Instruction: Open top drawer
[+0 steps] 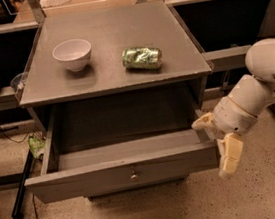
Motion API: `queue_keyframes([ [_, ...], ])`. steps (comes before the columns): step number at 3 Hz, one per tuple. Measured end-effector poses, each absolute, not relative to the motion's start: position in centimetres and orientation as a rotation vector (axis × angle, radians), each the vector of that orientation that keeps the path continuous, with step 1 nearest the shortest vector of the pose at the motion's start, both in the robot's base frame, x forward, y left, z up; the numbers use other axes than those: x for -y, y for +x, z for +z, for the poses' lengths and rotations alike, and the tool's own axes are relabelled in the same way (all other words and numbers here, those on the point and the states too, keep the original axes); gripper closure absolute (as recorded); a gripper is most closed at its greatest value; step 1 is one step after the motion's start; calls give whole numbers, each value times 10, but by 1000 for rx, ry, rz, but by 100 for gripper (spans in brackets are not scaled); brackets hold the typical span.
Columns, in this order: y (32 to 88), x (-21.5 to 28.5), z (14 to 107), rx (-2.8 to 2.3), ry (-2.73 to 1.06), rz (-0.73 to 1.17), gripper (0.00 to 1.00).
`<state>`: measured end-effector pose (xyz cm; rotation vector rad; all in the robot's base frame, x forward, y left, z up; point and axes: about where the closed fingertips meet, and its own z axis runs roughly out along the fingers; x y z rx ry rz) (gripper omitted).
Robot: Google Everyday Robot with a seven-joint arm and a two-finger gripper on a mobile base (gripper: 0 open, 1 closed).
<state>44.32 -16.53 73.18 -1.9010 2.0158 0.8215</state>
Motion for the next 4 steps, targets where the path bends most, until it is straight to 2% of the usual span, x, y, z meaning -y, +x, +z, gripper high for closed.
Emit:
queue_keyframes([
  [4, 429, 119, 685, -1995, -2035, 913, 0],
])
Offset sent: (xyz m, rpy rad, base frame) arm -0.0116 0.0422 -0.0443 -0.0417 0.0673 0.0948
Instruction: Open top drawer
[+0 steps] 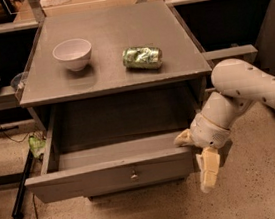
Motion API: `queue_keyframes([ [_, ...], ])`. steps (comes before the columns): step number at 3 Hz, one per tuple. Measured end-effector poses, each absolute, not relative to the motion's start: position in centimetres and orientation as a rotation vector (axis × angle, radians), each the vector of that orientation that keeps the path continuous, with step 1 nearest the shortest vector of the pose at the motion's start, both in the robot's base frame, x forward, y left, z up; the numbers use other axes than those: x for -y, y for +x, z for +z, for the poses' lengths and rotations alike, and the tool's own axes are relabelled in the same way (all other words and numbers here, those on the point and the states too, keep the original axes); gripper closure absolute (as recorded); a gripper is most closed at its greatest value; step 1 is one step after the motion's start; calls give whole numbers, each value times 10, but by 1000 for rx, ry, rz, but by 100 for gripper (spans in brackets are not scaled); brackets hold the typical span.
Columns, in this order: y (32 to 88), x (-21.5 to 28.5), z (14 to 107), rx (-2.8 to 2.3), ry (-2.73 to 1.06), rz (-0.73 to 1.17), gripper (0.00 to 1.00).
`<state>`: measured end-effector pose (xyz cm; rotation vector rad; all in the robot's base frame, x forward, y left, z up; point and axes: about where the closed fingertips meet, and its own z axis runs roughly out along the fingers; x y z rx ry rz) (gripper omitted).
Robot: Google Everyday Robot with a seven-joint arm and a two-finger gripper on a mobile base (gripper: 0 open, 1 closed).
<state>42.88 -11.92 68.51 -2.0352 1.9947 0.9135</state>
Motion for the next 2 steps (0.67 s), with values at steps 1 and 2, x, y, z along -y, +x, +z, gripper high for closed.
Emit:
queue_keyframes([
  [1, 426, 115, 679, -1987, -2045, 946, 0],
  [2, 417, 118, 680, -1967, -2056, 1026, 0],
])
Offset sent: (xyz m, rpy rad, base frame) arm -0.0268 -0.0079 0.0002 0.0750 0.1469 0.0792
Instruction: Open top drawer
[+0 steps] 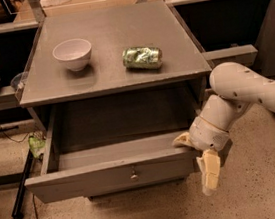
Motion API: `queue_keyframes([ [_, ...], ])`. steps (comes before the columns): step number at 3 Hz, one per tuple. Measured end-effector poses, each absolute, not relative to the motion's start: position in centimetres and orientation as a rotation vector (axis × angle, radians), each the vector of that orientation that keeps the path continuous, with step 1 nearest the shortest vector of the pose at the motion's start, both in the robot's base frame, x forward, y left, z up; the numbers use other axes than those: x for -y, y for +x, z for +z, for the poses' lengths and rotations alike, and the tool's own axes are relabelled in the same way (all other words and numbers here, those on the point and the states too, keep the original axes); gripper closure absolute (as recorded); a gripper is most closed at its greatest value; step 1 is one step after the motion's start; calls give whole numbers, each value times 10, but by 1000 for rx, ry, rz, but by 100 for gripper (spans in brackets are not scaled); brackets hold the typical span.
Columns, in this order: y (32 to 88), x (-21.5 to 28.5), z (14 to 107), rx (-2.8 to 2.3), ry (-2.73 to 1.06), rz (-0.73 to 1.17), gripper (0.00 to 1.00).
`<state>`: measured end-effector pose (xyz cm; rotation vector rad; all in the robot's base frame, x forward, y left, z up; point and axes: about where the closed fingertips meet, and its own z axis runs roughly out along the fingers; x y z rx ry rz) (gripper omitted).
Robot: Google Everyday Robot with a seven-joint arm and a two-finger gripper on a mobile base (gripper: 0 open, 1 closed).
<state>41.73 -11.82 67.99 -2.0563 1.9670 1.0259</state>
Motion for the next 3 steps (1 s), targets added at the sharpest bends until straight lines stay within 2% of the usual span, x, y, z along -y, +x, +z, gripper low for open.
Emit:
queue_keyframes([
  [3, 407, 125, 687, -1938, -2046, 1124, 0],
])
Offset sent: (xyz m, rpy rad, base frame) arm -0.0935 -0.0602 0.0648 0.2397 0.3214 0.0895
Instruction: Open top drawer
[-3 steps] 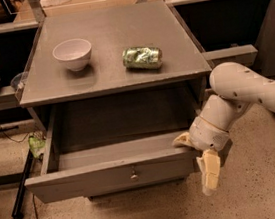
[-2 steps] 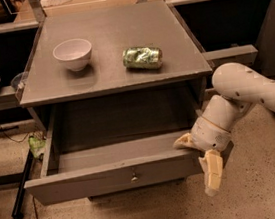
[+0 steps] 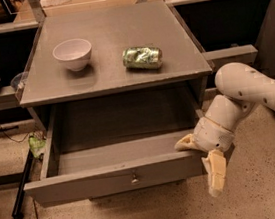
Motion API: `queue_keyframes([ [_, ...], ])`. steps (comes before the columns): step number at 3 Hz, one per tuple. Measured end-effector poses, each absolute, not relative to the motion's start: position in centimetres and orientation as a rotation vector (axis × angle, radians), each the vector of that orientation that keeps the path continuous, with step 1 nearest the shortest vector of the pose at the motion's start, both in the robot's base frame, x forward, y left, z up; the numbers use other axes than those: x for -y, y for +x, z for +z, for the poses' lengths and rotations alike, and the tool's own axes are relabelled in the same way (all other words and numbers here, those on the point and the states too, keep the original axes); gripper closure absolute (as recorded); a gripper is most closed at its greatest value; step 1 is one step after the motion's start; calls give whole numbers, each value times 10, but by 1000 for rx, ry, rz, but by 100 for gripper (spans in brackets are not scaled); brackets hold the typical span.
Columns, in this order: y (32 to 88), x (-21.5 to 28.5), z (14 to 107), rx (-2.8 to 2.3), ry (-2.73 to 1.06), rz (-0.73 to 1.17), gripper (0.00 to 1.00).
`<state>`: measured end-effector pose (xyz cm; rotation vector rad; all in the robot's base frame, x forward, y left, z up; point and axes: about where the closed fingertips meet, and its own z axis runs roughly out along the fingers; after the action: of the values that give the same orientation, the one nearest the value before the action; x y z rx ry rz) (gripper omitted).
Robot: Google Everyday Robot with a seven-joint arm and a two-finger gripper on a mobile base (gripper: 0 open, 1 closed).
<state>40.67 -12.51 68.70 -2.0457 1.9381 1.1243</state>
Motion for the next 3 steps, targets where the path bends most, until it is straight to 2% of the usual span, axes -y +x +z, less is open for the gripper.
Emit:
queue_keyframes([
  [3, 378, 148, 712, -1891, -2011, 1232, 0],
])
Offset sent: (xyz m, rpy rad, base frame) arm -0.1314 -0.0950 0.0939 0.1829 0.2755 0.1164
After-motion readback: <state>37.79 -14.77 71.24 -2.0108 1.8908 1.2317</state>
